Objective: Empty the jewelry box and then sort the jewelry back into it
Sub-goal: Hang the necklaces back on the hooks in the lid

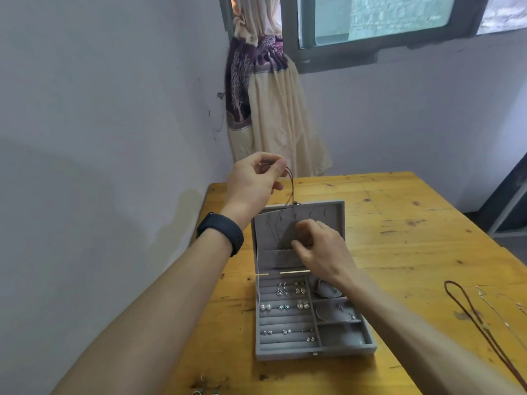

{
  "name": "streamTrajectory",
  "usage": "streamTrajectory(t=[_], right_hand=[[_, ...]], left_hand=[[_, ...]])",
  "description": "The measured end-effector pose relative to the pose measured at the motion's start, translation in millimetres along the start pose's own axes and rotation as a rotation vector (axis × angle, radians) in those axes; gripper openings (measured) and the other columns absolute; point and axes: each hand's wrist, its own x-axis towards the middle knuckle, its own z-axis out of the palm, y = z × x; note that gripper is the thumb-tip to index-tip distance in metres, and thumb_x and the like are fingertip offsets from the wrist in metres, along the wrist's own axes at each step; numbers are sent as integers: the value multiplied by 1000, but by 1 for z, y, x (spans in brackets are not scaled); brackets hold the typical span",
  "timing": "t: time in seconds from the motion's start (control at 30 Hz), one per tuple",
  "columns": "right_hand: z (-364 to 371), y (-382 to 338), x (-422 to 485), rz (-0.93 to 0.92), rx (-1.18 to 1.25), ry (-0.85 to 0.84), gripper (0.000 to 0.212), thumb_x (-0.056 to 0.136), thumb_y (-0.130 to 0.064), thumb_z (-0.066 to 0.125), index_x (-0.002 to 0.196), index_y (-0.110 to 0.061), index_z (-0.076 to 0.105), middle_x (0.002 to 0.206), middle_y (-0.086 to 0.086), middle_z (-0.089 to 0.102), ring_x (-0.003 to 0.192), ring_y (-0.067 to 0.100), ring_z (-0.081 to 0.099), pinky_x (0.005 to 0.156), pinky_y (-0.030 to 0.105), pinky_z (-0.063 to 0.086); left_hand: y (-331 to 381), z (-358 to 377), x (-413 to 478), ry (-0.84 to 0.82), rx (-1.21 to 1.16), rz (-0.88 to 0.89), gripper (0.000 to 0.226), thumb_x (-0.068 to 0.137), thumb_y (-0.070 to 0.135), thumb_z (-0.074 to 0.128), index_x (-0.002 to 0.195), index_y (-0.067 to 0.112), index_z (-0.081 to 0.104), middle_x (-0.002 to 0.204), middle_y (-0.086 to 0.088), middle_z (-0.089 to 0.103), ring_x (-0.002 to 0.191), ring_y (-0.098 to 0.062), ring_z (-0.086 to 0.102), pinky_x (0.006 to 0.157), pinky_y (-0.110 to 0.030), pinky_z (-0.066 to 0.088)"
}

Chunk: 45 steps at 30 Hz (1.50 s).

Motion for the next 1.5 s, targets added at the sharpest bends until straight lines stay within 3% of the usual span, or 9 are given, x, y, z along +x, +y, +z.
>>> streamTrajectory(t=[0.17, 0.43, 0.53, 0.67, 0.87, 0.93, 1.13, 1.27, 1.5], right_hand=[[-8, -24, 5, 67, 315, 77, 44, 81, -36, 76, 123, -29, 66, 95, -7, 59, 83, 4, 58, 77, 14, 46], [-11, -34, 10, 176, 738, -41, 11, 87, -31, 76, 91, -21, 77, 70, 5, 67, 65, 12, 63, 67, 28, 55], [-14, -27, 9, 196, 768, -35, 9, 88, -22, 74, 96, -19, 74, 73, 7, 70, 71, 22, 70, 70, 34, 60], [-11, -29, 11, 133, 725, -95, 37, 81, -29, 80, 116, -31, 70, 76, -1, 68, 73, 13, 66, 78, 33, 57], [-10, -41, 15, 83, 724, -98, 14, 89, -35, 73, 93, -22, 77, 71, -1, 68, 66, 9, 59, 68, 33, 53], [-12, -35, 13, 120, 679, -74, 12, 91, -31, 70, 87, -21, 75, 76, 0, 72, 70, 14, 66, 74, 38, 57], [-15, -5, 10, 63, 314, 77, 9, 91, -30, 71, 94, -24, 76, 81, -12, 74, 76, 1, 66, 75, 24, 53], [-3, 4, 8, -93, 10, 58, 18, 94, -24, 67, 109, -19, 75, 99, -1, 77, 92, 21, 69, 83, 38, 54], [13, 4, 7, -127, -249, 82, 17, 97, -36, 58, 104, -22, 65, 86, 7, 73, 83, 35, 65, 65, 40, 49]], left_hand=[[0, 7, 1, -67, -79, -56, 17, 95, 26, 67, 107, 15, 71, 88, 2, 77, 75, -16, 74, 75, -33, 59], [-7, 5, -1, -46, -116, -94, 17, 96, 27, 66, 108, 17, 70, 91, 4, 77, 77, -15, 74, 74, -29, 58], [-13, -4, 0, 10, -129, -121, 17, 96, 28, 65, 109, 18, 70, 91, 5, 77, 79, -15, 74, 72, -27, 57], [-19, -4, -6, -6, -178, -164, 16, 96, 28, 65, 108, 18, 71, 93, 4, 77, 81, -16, 74, 72, -26, 56], [-15, -2, -11, -72, -145, -149, 18, 96, 29, 65, 109, 19, 71, 94, 7, 77, 78, -10, 72, 64, -21, 53], [-18, -8, -9, -27, -134, -145, 18, 96, 31, 65, 109, 20, 71, 93, 8, 77, 77, -9, 71, 66, -22, 52], [-47, -16, -20, 93, 169, 3, 14, 94, 29, 69, 102, 20, 76, 88, 11, 75, 80, -3, 70, 67, -12, 54], [-67, -15, -33, 124, 285, 74, 11, 92, 34, 70, 98, 28, 76, 91, 20, 73, 89, 10, 64, 76, -9, 51], [-75, -10, -41, 97, 401, 148, 11, 93, 37, 69, 99, 31, 75, 90, 17, 73, 87, 4, 66, 76, -19, 56]])
